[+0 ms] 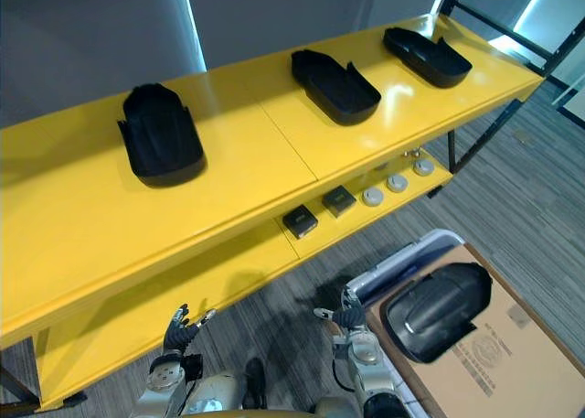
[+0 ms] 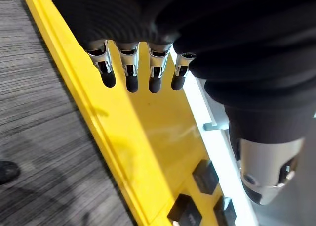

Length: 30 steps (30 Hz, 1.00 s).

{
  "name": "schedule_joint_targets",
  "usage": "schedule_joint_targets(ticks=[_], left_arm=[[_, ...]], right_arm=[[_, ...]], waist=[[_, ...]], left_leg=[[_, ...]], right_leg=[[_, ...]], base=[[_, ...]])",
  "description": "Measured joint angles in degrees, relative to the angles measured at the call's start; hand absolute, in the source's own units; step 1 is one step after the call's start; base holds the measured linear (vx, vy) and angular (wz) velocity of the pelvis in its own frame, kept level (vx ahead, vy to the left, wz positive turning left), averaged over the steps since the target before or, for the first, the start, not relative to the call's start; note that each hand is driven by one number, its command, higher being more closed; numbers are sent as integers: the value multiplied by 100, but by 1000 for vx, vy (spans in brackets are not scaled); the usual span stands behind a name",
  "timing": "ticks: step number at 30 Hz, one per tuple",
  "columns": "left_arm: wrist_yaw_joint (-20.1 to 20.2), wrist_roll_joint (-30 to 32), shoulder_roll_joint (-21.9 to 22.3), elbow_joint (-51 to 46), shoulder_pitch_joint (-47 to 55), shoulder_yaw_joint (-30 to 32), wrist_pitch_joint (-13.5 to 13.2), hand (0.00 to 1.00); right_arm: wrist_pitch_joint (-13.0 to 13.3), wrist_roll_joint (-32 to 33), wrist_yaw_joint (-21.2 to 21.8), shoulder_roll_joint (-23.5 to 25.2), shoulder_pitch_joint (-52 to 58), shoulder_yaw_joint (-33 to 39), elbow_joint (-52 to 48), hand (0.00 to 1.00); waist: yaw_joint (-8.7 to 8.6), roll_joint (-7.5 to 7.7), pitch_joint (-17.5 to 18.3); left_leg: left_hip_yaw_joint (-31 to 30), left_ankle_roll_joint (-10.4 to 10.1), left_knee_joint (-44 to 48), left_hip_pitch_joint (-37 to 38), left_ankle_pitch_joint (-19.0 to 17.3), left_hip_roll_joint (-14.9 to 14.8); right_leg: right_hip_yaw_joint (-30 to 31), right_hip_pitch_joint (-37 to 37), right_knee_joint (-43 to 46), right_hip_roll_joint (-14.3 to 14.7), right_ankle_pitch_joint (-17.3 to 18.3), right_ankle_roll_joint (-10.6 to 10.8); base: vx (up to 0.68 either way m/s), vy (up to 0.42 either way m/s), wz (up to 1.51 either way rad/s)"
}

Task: Walk over and take plastic housings, then place them on the shelf

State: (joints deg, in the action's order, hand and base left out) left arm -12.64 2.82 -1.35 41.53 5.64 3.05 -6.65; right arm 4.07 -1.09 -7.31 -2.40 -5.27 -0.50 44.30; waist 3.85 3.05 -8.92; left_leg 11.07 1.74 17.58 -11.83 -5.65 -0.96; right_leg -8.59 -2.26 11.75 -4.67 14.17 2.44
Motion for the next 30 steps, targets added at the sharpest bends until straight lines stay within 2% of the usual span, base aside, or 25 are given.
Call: schedule_joint_targets(ticks=[3,7,10,12,14,16,17,18,19,20,21,24,27,29,30], left_arm=[[5,4,36,45,111,-34,-4,0],[7,7,30,250,95,-38,-1,0],[4,9,-8,351,129,-7,12,0],[3,9,-63,352,119,-2,9,0],[-2,9,-142,356,127,113,12,0],[-32,9,-275,359,108,283,13,0],[-40,8,-317,389,93,330,13,0],[-51,9,-350,447,57,334,11,0],[-68,8,-362,539,2,334,13,0],[-90,8,-329,567,-6,330,10,0],[-122,8,-236,645,-7,210,12,0],[-124,7,-137,762,-68,49,17,0],[-127,6,-120,760,-68,-185,5,0],[-127,5,-88,780,-66,-298,0,0],[-128,4,-76,781,-65,-299,-2,0]], right_arm=[[11,0,0,-35,92,-3,-14,0],[5,-6,-1,-32,201,-3,-62,0],[1,-23,-8,21,257,-167,-436,0],[12,-142,-3,37,192,-424,-831,0],[36,-203,1,119,122,-758,-1251,0],[104,-306,9,172,138,-1107,-1739,0],[160,-330,13,198,234,-1176,-2010,0],[233,-392,12,194,426,-1196,-2378,0],[246,-404,8,153,579,-1175,-2613,0],[247,-405,9,114,663,-1171,-2737,0],[270,-404,10,-52,829,-1167,-2978,0],[324,-396,-27,-49,1335,-953,-3403,0],[360,-400,-73,-38,1551,-965,-3662,0],[452,-407,-211,18,1462,-937,-3690,0],[452,-407,-264,24,1448,-917,-3688,0]], waist=[[-2,-63,86],[-17,-103,112],[-21,-124,116],[-38,-143,118],[-47,-173,113],[-34,-172,115],[-34,-151,121],[-76,-107,137],[-191,-143,155],[-229,-176,178],[-298,-274,222],[-348,-273,217],[-388,-288,206],[-388,-315,178],[-377,-322,171]], left_leg=[[-230,-116,-380,205,166,0],[-293,-138,-791,274,394,-11],[67,-124,-924,460,357,-115],[625,-109,-919,467,300,-288],[1288,-78,-857,476,242,-564],[1906,-135,-836,582,205,-862],[2062,-225,-749,640,148,-915],[2083,-308,-676,712,96,-871],[1997,-364,-656,735,112,-886],[1818,-390,-673,743,125,-894],[1473,-560,-730,780,43,-987],[1634,-786,-475,826,-146,-1316],[1513,-786,-103,830,-320,-1567],[604,-771,149,728,-326,-1486],[365,-763,211,714,-333,-1422]], right_leg=[[233,76,8,123,-112,-77],[633,364,-53,181,-299,-65],[1184,390,-337,227,-535,51],[709,494,-529,63,-573,-92],[-545,611,-579,-289,-722,-329],[-1866,660,-574,-541,-796,-440],[-2102,633,-617,-594,-971,-445],[-1989,649,-651,-643,-1490,-197],[-1879,634,-689,-610,-1527,74],[-1806,660,-699,-562,-1532,65],[-1605,709,-759,-390,-1565,7],[-1338,657,-981,-70,-1586,-86],[-1152,603,-950,129,-1538,-173],[-914,545,-966,203,-1553,-221],[-858,523,-970,178,-1552,-219]], base=[[-140,-84,-37],[-97,-18,-53],[-27,30,-104],[-59,46,-140],[-76,29,-152],[-85,-25,-167],[-76,-51,-151],[-36,-65,-88],[-29,-76,-57],[9,-118,-65],[28,-124,-85],[24,-114,-68],[38,-41,-39],[64,-40,-49],[72,29,-37]])
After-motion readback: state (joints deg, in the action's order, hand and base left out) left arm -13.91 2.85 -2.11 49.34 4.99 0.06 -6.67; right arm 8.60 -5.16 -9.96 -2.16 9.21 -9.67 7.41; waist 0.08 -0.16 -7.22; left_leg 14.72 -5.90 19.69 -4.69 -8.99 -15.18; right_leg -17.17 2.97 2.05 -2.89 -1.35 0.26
